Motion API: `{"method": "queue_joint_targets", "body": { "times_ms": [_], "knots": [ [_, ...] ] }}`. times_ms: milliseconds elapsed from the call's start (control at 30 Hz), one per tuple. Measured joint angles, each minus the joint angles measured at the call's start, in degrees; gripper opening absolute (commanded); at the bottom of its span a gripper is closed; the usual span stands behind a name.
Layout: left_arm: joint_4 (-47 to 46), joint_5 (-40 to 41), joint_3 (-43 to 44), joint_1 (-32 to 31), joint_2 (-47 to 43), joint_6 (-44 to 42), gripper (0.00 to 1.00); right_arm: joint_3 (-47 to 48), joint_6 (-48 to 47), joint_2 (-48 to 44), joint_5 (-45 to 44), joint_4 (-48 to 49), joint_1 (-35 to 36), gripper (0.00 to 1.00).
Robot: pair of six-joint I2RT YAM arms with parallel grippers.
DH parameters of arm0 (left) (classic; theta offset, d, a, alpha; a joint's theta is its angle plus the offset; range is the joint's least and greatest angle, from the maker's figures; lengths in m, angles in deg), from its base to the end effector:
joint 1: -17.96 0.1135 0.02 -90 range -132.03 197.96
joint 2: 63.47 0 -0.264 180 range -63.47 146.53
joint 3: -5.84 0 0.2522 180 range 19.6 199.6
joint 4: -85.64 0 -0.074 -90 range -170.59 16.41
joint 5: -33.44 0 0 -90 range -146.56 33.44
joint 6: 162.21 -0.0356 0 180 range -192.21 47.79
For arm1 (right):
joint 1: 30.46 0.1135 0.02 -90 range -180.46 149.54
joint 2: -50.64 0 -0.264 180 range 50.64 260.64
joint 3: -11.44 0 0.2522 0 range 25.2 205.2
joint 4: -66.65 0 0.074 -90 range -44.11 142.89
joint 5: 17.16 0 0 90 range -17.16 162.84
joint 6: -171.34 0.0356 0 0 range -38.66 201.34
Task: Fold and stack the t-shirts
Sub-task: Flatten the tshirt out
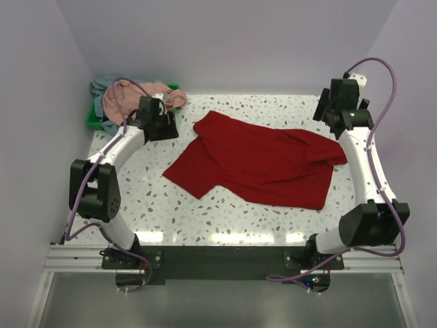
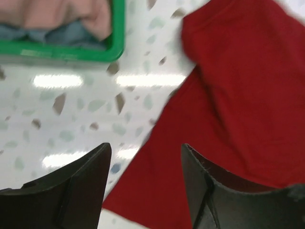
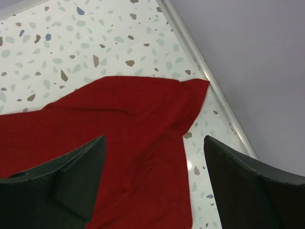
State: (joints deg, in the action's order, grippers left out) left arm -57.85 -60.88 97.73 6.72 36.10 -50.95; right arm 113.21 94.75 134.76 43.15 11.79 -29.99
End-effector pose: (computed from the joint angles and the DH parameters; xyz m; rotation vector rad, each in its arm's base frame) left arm 0.3843 -0.0791 0.2638 -0.1693 2.3630 -0.3658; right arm 0.3170 -0.0150 0.3891 0.5201 2.0915 -0.4341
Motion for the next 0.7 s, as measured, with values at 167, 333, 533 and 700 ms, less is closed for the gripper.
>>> {"method": "queue_joint_targets", "body": {
  "times_ms": [167,333,533,700],
  "knots": [
    [2.6,4.52,-10.43,1.2,-2.29,-1.68,0.5,-4.66,2.69,-4.72,5.55,-0.85,0.0,0.87],
    [5.57,6.16,-14.32,1.11,-1.64,-3.13,0.45,-11.37,5.49,-11.54,10.54,-2.14,0.0,0.86],
    [5.6,7.02,-15.13,1.11,-1.25,-4.85,0.43,-18.43,8.92,-16.94,14.51,-2.78,0.0,0.86],
    [5.6,6.23,-17.07,1.09,-1.05,-5.53,0.44,-21.4,10.75,-18.95,15.98,-3.87,0.0,0.85]
  ]
}}
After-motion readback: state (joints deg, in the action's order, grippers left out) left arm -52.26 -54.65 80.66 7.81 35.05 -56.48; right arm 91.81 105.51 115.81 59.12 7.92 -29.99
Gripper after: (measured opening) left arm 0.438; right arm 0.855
